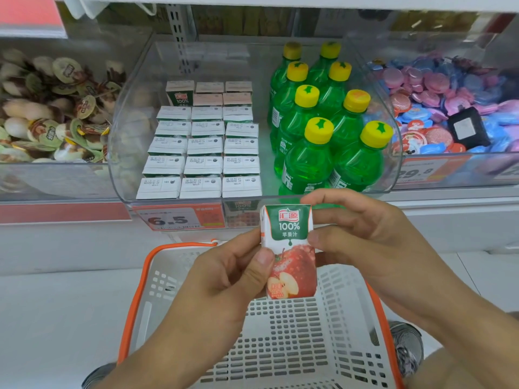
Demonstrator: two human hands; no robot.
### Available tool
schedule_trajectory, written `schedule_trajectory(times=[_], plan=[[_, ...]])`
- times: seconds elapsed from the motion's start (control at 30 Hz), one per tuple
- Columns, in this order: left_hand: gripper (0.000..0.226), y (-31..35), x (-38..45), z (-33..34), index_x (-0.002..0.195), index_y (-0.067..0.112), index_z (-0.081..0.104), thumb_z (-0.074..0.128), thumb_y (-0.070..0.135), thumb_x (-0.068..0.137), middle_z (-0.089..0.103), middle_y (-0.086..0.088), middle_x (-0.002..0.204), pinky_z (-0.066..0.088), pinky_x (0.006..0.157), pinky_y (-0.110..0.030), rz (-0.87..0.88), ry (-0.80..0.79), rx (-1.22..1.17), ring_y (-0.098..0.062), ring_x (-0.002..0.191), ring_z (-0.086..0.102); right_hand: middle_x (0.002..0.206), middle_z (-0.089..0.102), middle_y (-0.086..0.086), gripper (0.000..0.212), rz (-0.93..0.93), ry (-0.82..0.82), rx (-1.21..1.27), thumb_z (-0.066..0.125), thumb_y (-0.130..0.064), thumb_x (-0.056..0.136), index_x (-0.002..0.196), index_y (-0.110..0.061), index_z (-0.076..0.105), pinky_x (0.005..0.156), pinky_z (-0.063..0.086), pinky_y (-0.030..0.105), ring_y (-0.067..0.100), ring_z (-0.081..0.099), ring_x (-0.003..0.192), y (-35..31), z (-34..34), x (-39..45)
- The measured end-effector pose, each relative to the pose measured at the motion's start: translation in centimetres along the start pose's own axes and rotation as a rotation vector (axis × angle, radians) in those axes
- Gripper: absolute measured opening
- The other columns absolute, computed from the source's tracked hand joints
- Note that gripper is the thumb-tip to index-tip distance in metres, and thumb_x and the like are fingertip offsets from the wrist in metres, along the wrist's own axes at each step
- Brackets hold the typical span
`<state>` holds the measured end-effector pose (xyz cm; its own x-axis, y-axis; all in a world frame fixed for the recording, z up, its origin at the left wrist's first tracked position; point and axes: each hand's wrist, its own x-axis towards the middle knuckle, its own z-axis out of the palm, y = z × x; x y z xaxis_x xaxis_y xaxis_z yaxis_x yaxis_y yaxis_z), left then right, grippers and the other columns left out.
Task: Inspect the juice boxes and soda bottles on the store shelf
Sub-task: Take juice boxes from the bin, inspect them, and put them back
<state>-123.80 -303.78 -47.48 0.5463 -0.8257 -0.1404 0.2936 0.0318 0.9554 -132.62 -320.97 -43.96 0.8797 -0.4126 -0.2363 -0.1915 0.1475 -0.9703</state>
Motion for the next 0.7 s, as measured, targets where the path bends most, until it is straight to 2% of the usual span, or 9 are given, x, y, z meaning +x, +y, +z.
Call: schedule_trajectory(times=[0.1,0.17,0.3,0.37,0.47,0.57,0.63,0.7], plan=[[0.035,0.1,0.0,0.2,0.125,0.016,0.066,0.049,0.025,0.096,0.076,-0.006,0.110,0.057,0.083,-0.023,-0.023,0.022,0.036,-0.024,0.101,0.072,0.095,0.077,0.010,0.035,0.009,0.051,-0.028,0.069,0.008,0.080,0.101,-0.020,0.073,0.069,0.061,0.037,0.029,0.074,0.084,0.0,0.1,0.0],[0.030,0.0,0.0,0.3,0.123,0.018,0.067,0.054,0.029,0.098,0.076,-0.002,0.107,0.058,0.084,-0.026,-0.032,0.093,0.088,-0.023,0.100,0.073,0.093,0.077,0.009,0.035,0.011,0.081,-0.042,0.069,0.008,0.080,0.097,-0.022,0.075,0.070,0.061,0.041,0.027,0.073,0.081,0.2,0.3,0.0],[0.034,-0.1,0.0,0.2,0.121,0.034,0.066,0.067,0.037,0.087,0.076,0.010,0.100,0.058,0.077,-0.025,0.062,0.224,0.309,-0.010,0.086,0.071,0.085,0.074,0.002,0.033,-0.013,0.113,-0.073,0.077,0.002,0.072,0.093,-0.023,0.075,0.063,0.061,0.038,0.022,0.068,0.068,0.6,0.6,0.0],[0.038,0.0,-0.2,0.3,0.117,0.045,0.067,0.067,0.041,0.079,0.075,0.010,0.100,0.059,0.078,-0.028,0.053,0.197,0.337,-0.007,0.086,0.068,0.085,0.070,0.000,0.031,-0.039,0.083,-0.102,0.085,-0.009,0.068,0.093,-0.024,0.076,0.061,0.061,0.036,0.021,0.066,0.063,0.7,0.7,-0.2],[0.036,0.2,-0.5,0.7,0.106,0.056,0.066,0.073,0.044,0.073,0.074,0.009,0.094,0.059,0.073,-0.025,0.013,0.144,0.304,-0.003,0.080,0.064,0.092,0.060,0.013,0.032,-0.067,0.016,-0.132,0.085,-0.020,0.063,0.094,-0.020,0.077,0.060,0.060,0.036,0.021,0.064,0.062,0.8,0.7,-0.3],[0.032,0.3,-0.6,0.8,0.103,0.056,0.069,0.078,0.043,0.075,0.075,0.006,0.094,0.052,0.059,-0.018,-0.021,0.156,0.235,-0.010,0.073,0.065,0.092,0.058,0.021,0.027,-0.074,-0.010,-0.101,0.079,-0.022,0.068,0.095,-0.016,0.077,0.060,0.060,0.033,0.025,0.065,0.065,0.9,0.6,-0.2],[0.030,0.4,-0.6,0.6,0.109,0.051,0.070,0.074,0.043,0.081,0.076,0.004,0.097,0.057,0.064,-0.024,-0.051,0.124,0.199,-0.022,0.079,0.069,0.091,0.059,0.022,0.025,-0.079,-0.017,-0.078,0.074,-0.022,0.074,0.098,-0.014,0.077,0.062,0.059,0.033,0.030,0.068,0.069,0.9,0.5,-0.1],[0.030,0.5,-0.6,0.6,0.113,0.041,0.072,0.073,0.038,0.083,0.077,0.001,0.100,0.060,0.078,-0.033,-0.078,0.084,0.141,-0.033,0.093,0.070,0.092,0.060,0.022,0.024,-0.094,-0.029,-0.088,0.071,-0.021,0.078,0.101,-0.014,0.077,0.064,0.058,0.033,0.035,0.069,0.072,1.1,0.4,0.0]])
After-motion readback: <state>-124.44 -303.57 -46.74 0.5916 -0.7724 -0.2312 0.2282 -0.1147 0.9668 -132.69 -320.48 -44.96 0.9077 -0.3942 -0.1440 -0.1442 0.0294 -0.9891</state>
